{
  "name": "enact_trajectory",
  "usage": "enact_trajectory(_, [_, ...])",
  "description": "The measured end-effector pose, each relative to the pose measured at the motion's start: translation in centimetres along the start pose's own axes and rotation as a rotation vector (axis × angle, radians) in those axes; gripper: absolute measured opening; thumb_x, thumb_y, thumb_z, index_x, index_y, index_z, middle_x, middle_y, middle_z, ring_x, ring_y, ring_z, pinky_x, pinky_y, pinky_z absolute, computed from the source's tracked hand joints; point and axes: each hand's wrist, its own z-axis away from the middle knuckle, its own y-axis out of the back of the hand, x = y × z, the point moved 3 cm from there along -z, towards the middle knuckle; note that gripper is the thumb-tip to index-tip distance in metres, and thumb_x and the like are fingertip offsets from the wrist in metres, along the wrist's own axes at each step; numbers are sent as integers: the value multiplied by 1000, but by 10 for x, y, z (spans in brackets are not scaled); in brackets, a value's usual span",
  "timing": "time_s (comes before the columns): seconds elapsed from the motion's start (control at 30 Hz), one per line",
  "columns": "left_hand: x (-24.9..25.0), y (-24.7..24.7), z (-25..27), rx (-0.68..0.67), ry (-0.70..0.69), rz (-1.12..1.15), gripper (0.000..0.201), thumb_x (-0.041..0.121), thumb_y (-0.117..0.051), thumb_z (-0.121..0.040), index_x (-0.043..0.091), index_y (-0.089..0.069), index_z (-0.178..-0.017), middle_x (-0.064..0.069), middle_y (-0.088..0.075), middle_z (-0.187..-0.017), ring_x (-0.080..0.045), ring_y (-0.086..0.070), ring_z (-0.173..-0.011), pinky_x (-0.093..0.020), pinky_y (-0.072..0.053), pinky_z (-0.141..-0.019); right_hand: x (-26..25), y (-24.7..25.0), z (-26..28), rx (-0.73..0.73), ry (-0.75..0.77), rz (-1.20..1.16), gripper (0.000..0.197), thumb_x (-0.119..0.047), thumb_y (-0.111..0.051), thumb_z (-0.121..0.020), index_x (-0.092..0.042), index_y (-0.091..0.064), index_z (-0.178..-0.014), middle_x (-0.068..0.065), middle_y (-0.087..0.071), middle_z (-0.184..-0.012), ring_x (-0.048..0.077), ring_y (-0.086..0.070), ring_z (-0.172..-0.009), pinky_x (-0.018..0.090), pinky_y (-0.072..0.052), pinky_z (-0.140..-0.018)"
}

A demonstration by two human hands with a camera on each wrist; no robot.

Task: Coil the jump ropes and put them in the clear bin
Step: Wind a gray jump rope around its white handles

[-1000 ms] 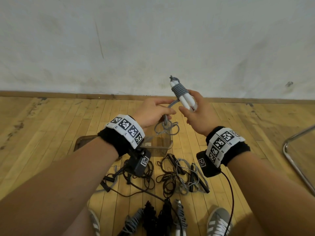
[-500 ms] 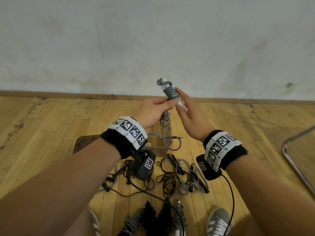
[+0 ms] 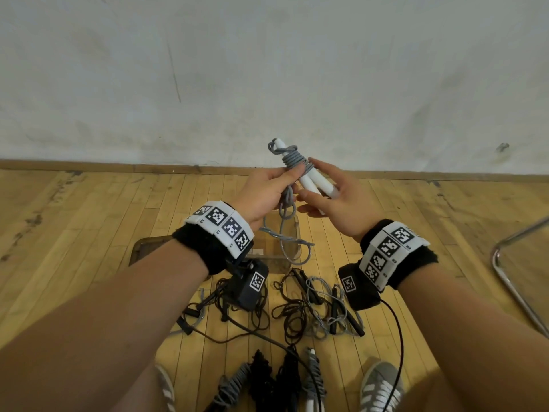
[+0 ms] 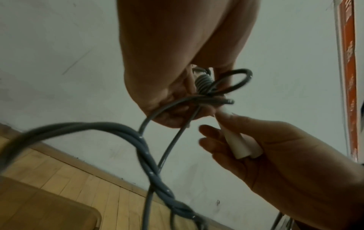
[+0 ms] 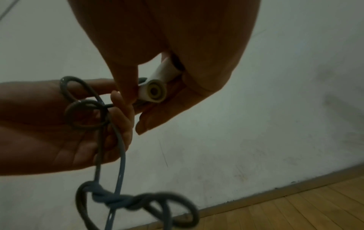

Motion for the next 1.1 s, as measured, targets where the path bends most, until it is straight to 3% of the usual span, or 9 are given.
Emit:
enact_trajectory(0.1, [1, 3, -2, -51, 42, -77, 6, 15, -72, -93, 13, -76, -98, 2, -69, -72, -9, -60, -65, -23, -51, -66, -1, 7, -2, 57, 17, -1, 59, -10, -75, -91, -22, -52, -144, 14, -75, -104, 30, -77, -77, 31, -61, -66])
enact_trajectory(0.37, [-2, 7, -2, -112, 87, -226, 20, 9, -64, -95, 13, -76, -110, 2, -69, -75, -5, -58, -63, -19, -48, -62, -3, 14, -1, 187, 97, 208, 56, -15, -75, -92, -27, -54, -142, 1, -68, -109, 8, -69, -61, 19, -54, -55])
enact_trajectory(0.5, [-1, 3, 0, -102, 50, -253, 23, 20, -72, -94, 17, -75, -116, 5, -62, -74, -6, -46, -56, -19, -40, -57, -4, 17, -3, 223, 115, 329, 57, -21, -72, -94, -30, -51, -146, -5, -66, -115, 6, -66, -63, 25, -57, -56])
enact_trajectory(0.57, [-2, 2, -1, -35, 16, -214, 27, 19, -72, -93, 15, -73, -120, 5, -65, -74, -7, -44, -55, -22, -38, -57, -5, 19, -2, 248, 120, 434, 57, -26, -69, -95, -36, -48, -148, -11, -67, -113, 10, -68, -71, 31, -60, -65])
enact_trajectory(0.67, [-2, 4, -1, 67, -10, -140, 21, 19, -71, -94, 16, -75, -115, 9, -70, -72, -5, -49, -57, -20, -40, -55, -6, 16, 0, 273, 152, 558, 58, -28, -65, -97, -38, -43, -150, -11, -67, -111, 13, -67, -86, 33, -57, -76])
enact_trajectory(0.8, [-1, -2, 4, 69, -27, -110, 14, 22, -71, -95, 20, -76, -107, 8, -73, -78, -4, -56, -62, -19, -42, -58, -5, 9, -2, 270, 167, 633, 59, -28, -63, -98, -37, -40, -151, -3, -69, -113, 20, -66, -92, 40, -57, -81])
enact_trajectory(1.0, [-1, 1, 3, 130, -5, -71, 16, 31, -69, -96, 18, -78, -93, 3, -74, -79, -7, -56, -63, -24, -40, -59, -6, -2, 0, 113, 236, 646, 55, -33, -46, -106, -40, -26, -156, -4, -64, -97, 10, -59, -73, 30, -44, -59])
enact_trajectory(1.03, [-1, 3, 3, 147, -4, -62, 19, 34, -68, -96, 17, -78, -93, 3, -74, -78, -8, -56, -62, -25, -40, -59, -4, -5, 0, 75, 254, 588, 52, -32, -40, -108, -40, -24, -157, 0, -66, -103, 13, -61, -79, 34, -48, -65])
enact_trajectory(1.1, [0, 6, 3, 181, -4, -64, 31, 45, -67, -95, 16, -78, -95, 3, -74, -77, -9, -56, -62, -26, -40, -60, 0, -11, 2, 36, 284, 495, 49, -30, -32, -111, -39, -23, -158, 8, -64, -125, 20, -61, -108, 39, -51, -90])
